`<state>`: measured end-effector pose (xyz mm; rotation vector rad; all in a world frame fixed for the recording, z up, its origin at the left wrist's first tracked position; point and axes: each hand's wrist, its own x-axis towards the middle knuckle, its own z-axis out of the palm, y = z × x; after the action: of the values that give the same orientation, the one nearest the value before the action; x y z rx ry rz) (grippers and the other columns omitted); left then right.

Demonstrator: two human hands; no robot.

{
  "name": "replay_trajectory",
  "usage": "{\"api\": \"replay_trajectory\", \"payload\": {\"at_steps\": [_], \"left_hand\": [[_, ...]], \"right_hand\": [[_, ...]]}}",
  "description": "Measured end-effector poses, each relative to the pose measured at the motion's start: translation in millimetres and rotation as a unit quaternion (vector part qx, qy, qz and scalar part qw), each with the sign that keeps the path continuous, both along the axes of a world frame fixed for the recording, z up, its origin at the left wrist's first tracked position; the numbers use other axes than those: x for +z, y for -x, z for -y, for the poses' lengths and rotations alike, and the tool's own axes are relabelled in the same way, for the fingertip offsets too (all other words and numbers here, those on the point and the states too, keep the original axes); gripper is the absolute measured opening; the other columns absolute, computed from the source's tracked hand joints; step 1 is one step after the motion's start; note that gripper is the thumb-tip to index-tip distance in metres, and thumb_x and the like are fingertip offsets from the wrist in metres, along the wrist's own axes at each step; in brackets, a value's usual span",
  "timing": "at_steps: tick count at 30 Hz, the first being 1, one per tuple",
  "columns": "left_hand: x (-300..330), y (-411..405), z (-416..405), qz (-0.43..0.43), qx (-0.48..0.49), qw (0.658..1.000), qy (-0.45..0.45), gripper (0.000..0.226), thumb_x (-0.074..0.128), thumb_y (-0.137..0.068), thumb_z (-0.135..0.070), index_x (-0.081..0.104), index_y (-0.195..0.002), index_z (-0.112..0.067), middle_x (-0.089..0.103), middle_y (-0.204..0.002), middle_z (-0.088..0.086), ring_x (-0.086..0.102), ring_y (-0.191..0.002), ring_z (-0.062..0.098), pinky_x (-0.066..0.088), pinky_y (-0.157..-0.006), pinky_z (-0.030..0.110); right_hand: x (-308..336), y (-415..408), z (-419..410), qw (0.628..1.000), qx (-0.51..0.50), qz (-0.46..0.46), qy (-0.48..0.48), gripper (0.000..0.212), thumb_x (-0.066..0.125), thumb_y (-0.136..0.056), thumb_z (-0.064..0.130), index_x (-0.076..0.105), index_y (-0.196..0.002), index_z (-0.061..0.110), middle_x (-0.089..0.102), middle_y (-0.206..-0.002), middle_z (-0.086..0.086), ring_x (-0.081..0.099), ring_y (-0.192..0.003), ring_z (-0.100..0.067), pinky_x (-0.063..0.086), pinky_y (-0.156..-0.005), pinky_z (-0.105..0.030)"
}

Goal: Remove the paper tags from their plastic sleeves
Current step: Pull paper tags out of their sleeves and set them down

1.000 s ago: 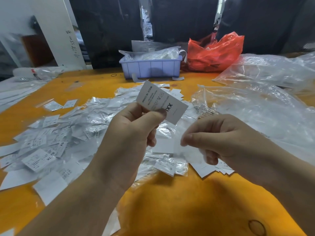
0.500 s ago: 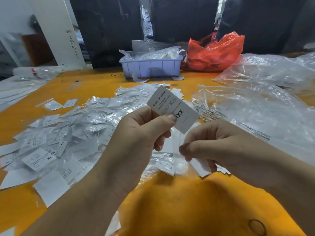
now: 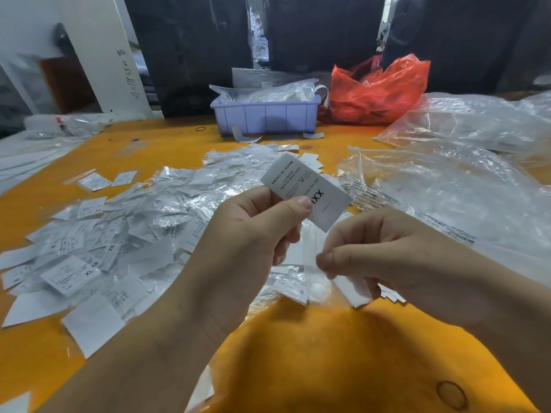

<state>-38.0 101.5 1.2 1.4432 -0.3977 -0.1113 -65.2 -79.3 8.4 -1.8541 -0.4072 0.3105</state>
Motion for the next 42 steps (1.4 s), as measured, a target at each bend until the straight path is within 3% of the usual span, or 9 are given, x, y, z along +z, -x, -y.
{"api": "replay_trajectory", "payload": {"at_steps": [4,9,13,17,23,33,39,42], "left_hand": [[-1.2,-0.1,-1.0,0.009,0.005,1.000,-0.018,0.011,0.066,-0.077,-0.030,0.076,-0.079,-0.025,0.053,-0.057,-0.005,0.042,-0.051,0.008,0.040,-0.050,0.019],[-2.1,0.1,-1.2,0.031,0.009,0.999,-0.032,0.011,0.066,-0.078,-0.031,0.076,-0.080,-0.028,0.054,-0.058,-0.006,0.043,-0.052,0.005,0.041,-0.050,0.018],[-1.6,-0.7,-1.7,0.036,0.021,0.999,-0.032,0.015,0.066,-0.077,-0.032,0.076,-0.088,-0.030,0.054,-0.058,-0.010,0.044,-0.052,0.004,0.042,-0.050,0.018],[-0.3,-0.3,-1.4,0.041,0.027,0.999,-0.020,0.011,0.066,-0.078,-0.031,0.076,-0.083,-0.029,0.052,-0.057,-0.008,0.042,-0.051,0.006,0.040,-0.050,0.018],[-0.3,0.3,-1.0,0.041,0.026,0.999,-0.014,0.012,0.066,-0.079,-0.032,0.076,-0.085,-0.027,0.052,-0.058,-0.008,0.042,-0.052,0.006,0.040,-0.050,0.019],[0.7,1.8,-1.0,0.032,0.002,0.999,-0.014,0.009,0.066,-0.078,-0.029,0.074,-0.075,-0.028,0.053,-0.059,-0.005,0.041,-0.052,0.007,0.039,-0.051,0.019],[-1.0,1.4,-1.5,0.036,-0.005,0.999,-0.038,0.011,0.066,-0.078,-0.031,0.076,-0.082,-0.028,0.055,-0.059,-0.005,0.043,-0.052,0.006,0.041,-0.052,0.019],[-1.4,1.0,-1.1,0.032,-0.007,0.998,-0.045,0.013,0.065,-0.078,-0.032,0.076,-0.084,-0.028,0.055,-0.059,-0.006,0.044,-0.052,0.005,0.041,-0.052,0.018]], "right_hand": [[-0.8,-0.9,0.2,1.000,-0.006,0.003,-0.011,0.035,0.073,-0.062,0.041,0.072,-0.073,0.008,0.046,-0.060,-0.012,0.042,-0.052,-0.019,0.035,-0.045,-0.024],[4.0,1.3,0.2,0.999,-0.016,0.011,-0.046,0.014,0.071,-0.070,0.026,0.073,-0.064,0.014,0.052,-0.053,-0.002,0.044,-0.048,-0.013,0.037,-0.045,-0.018],[7.7,2.9,1.2,0.998,-0.020,0.023,-0.058,0.017,0.069,-0.072,0.026,0.073,-0.064,0.012,0.052,-0.059,-0.011,0.044,-0.049,-0.013,0.039,-0.046,-0.018],[6.3,3.1,-0.5,0.998,-0.018,0.028,-0.048,0.018,0.068,-0.073,0.025,0.072,-0.066,0.009,0.049,-0.061,-0.020,0.042,-0.052,-0.018,0.037,-0.048,-0.022],[4.5,3.0,-3.2,0.999,-0.011,0.026,-0.035,0.017,0.069,-0.072,0.027,0.073,-0.071,0.010,0.051,-0.056,-0.008,0.043,-0.054,-0.021,0.038,-0.049,-0.024],[6.6,3.0,-2.7,0.998,-0.032,0.017,-0.041,0.017,0.067,-0.070,0.026,0.073,-0.066,0.010,0.053,-0.061,-0.012,0.044,-0.051,-0.016,0.038,-0.046,-0.019],[6.2,3.3,-3.1,0.997,-0.047,0.011,-0.052,0.016,0.068,-0.069,0.025,0.074,-0.064,0.011,0.060,-0.065,-0.008,0.044,-0.050,-0.017,0.039,-0.046,-0.020],[6.6,3.6,-3.2,0.997,-0.051,0.012,-0.058,0.016,0.068,-0.068,0.024,0.075,-0.065,0.011,0.062,-0.070,-0.014,0.043,-0.051,-0.017,0.039,-0.046,-0.021]]}}
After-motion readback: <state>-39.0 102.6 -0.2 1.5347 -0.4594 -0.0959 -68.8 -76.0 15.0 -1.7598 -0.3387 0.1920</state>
